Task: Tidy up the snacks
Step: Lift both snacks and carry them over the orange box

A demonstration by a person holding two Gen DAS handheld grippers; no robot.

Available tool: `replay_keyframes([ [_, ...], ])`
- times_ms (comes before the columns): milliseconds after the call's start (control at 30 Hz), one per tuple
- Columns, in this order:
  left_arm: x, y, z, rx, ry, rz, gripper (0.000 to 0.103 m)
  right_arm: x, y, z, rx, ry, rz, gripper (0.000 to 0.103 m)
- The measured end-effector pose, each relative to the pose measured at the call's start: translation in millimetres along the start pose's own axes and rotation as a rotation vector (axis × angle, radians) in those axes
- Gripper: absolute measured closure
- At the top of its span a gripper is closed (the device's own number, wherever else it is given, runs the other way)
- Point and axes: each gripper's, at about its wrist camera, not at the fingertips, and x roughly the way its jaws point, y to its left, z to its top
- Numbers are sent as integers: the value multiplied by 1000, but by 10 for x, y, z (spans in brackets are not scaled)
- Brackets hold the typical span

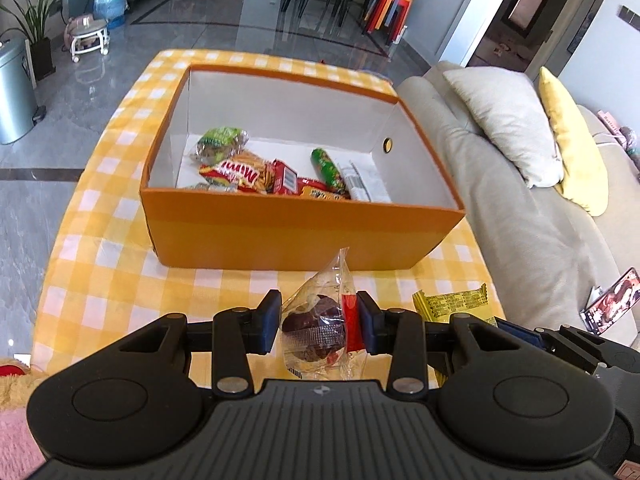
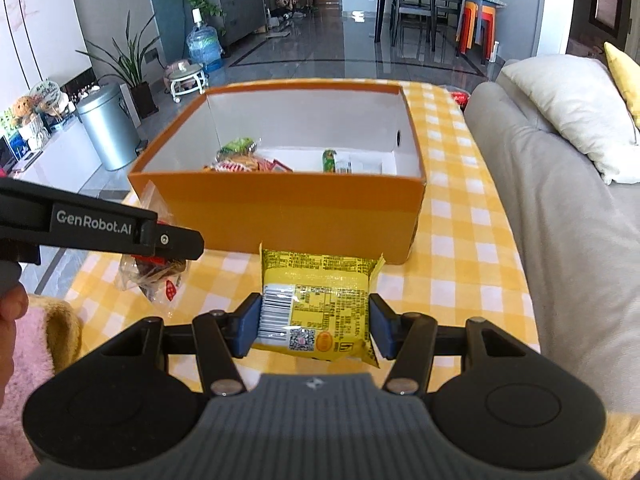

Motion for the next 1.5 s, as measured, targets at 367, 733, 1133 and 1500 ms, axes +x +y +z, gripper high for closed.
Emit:
replay_keyframes([
  [367, -268, -103, 116, 46, -68, -4, 59, -373, 19, 164, 1, -61, 8, 49],
  [733, -412, -177, 450, 106, -156, -5, 59, -472, 25, 555, -46, -138, 18, 49],
  [1133, -189, -103, 853, 145, -152, -11, 59, -194, 28, 1012, -116, -161, 15, 49],
  [1500, 273, -11, 1158, 218, -83, 8, 59, 407, -21, 1364, -192, -99, 10, 49],
])
